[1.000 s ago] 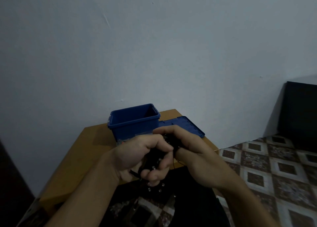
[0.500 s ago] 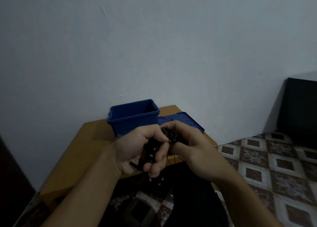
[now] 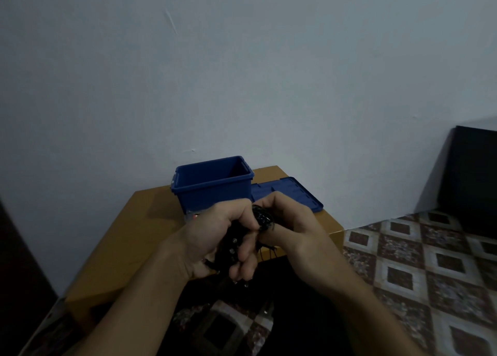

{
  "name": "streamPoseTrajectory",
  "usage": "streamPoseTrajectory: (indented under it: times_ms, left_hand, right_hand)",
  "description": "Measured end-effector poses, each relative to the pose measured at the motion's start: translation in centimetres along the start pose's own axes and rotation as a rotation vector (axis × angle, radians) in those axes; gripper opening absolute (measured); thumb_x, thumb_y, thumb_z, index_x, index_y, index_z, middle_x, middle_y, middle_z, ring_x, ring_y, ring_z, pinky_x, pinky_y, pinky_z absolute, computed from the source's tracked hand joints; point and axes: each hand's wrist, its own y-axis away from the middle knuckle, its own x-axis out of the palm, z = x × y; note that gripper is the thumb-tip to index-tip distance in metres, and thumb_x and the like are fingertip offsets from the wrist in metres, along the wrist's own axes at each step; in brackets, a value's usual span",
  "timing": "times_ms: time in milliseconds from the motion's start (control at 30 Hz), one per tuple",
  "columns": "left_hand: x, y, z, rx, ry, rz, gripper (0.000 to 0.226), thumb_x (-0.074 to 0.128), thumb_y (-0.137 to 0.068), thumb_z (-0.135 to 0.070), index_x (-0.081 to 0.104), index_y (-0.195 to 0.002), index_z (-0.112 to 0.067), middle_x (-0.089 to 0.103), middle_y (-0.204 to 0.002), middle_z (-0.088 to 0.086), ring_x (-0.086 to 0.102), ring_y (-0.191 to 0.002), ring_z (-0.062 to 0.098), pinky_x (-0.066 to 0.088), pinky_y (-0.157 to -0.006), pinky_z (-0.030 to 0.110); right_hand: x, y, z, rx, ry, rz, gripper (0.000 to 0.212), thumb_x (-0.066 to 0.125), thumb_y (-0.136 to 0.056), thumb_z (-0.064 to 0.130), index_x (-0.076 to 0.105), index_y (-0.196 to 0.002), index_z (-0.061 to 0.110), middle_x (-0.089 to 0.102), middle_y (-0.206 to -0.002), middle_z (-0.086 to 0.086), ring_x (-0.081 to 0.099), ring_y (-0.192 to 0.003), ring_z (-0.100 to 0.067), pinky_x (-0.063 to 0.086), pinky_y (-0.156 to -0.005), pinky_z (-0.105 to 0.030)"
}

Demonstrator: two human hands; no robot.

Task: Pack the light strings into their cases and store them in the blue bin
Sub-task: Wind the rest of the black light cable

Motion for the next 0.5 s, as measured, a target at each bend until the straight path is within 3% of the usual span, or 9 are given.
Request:
streamPoseTrajectory:
  times_ms: [133,233,333,500]
  left_hand:
    - [0.1,0.6,0.0,0.008,-0.002,0.019,0.033,0.054,-0.065,-0.030,0.052,-0.042,-0.006,0.048,-0.039,0.013,0.042,-0.034,0.020,0.035,-0.039,0.023]
    - [0.2,1.1,-0.1,0.024,0.069,0.124,0.030,0.058,-0.067,-0.029,0.052,-0.046,-0.008,0.047,-0.039,0.010,0.039,-0.032,0.016,0.035,-0.045,0.028]
    - [0.1,1.1,0.1,0.063,0.158,0.239,0.032,0.057,-0.075,-0.029,0.053,-0.050,-0.010,0.048,-0.039,0.006,0.038,-0.032,0.013,0.042,-0.046,0.026]
    - [-0.3,0.4,0.3,0.128,0.343,0.393,0.032,0.053,-0.085,-0.027,0.055,-0.057,-0.011,0.053,-0.044,0.003,0.044,-0.038,0.013,0.040,-0.049,0.028]
  right_hand:
    - [0.1,0.1,0.1,-0.026,-0.048,0.006,0.013,0.060,-0.083,0.011,0.066,-0.094,0.016,0.070,-0.093,-0.013,0.067,-0.094,-0.035,0.053,-0.088,-0.058]
    - [-0.2,0.1,0.2,-0.030,-0.106,0.039,0.017,0.059,-0.081,0.008,0.066,-0.096,0.012,0.068,-0.093,-0.015,0.065,-0.094,-0.038,0.055,-0.084,-0.049]
    - [-0.5,0.1,-0.1,0.005,-0.194,0.076,0.023,0.058,-0.078,0.006,0.069,-0.096,0.014,0.067,-0.092,-0.009,0.063,-0.089,-0.028,0.053,-0.078,-0.036]
    - [-0.9,-0.1,-0.3,0.115,-0.317,0.143,0.038,0.055,-0.075,-0.001,0.068,-0.110,0.007,0.063,-0.099,-0.013,0.060,-0.094,-0.029,0.052,-0.086,-0.045]
